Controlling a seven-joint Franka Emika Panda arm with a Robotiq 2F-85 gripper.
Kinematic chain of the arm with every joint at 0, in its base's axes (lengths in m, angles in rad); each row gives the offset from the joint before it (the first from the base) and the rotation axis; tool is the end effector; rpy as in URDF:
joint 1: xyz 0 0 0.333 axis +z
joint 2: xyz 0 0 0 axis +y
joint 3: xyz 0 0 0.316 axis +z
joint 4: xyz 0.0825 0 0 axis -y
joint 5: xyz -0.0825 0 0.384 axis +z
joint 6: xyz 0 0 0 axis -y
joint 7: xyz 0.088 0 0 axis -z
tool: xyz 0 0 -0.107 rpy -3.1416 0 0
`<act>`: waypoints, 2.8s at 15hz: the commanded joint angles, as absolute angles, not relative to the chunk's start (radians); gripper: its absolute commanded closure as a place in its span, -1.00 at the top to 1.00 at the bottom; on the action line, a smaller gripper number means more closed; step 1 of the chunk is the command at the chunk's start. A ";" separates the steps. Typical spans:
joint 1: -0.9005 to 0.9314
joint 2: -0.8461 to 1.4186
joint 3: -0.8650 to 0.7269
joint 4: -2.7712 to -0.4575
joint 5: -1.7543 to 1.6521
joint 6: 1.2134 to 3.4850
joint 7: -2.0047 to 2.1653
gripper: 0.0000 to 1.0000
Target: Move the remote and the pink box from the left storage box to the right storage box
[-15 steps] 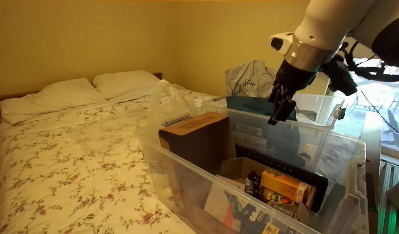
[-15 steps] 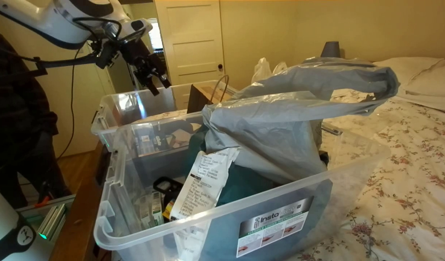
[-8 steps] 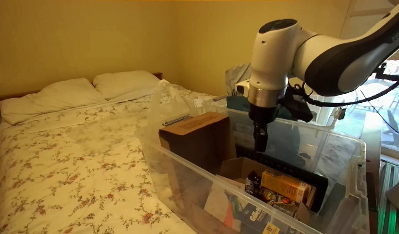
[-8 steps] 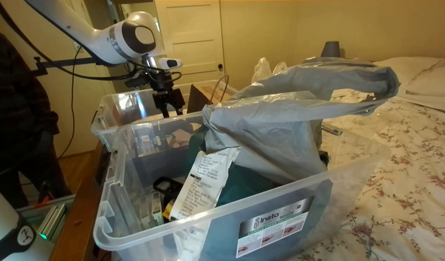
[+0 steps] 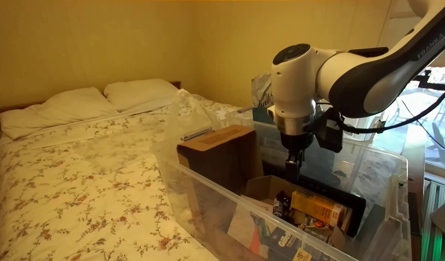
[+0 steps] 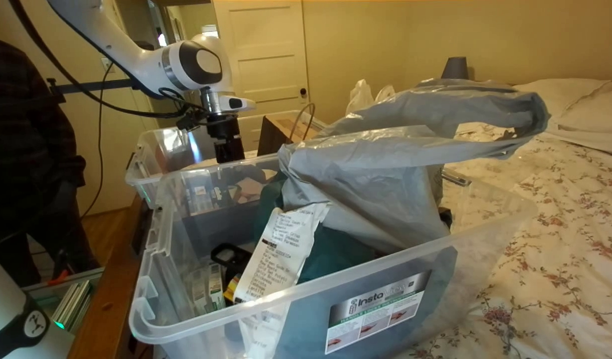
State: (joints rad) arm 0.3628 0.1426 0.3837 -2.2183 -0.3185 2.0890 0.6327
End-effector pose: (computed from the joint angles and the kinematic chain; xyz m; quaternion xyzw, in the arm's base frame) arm 0.3875 0.3374 0.2989 0.9750 0.1532 -0.0339 0.1576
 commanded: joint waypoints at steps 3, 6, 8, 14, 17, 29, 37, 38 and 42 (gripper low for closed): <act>0.454 0.329 0.368 -2.064 -0.227 1.947 0.809 1.00; 0.496 0.388 0.357 -2.007 -0.196 1.952 0.846 1.00; 0.524 0.420 0.331 -1.984 -0.224 1.954 0.898 1.00; 0.586 0.505 0.235 -1.927 -0.305 1.853 1.063 1.00; 0.590 0.548 0.212 -1.898 -0.315 1.831 1.070 1.00; 0.585 0.610 0.189 -1.849 -0.309 1.828 1.044 0.22; 0.603 0.583 0.181 -1.814 -0.325 1.767 1.093 -0.85; 0.607 0.580 0.181 -1.807 -0.327 1.758 1.102 -0.97; 0.614 0.581 0.182 -1.788 -0.319 1.739 1.128 -1.00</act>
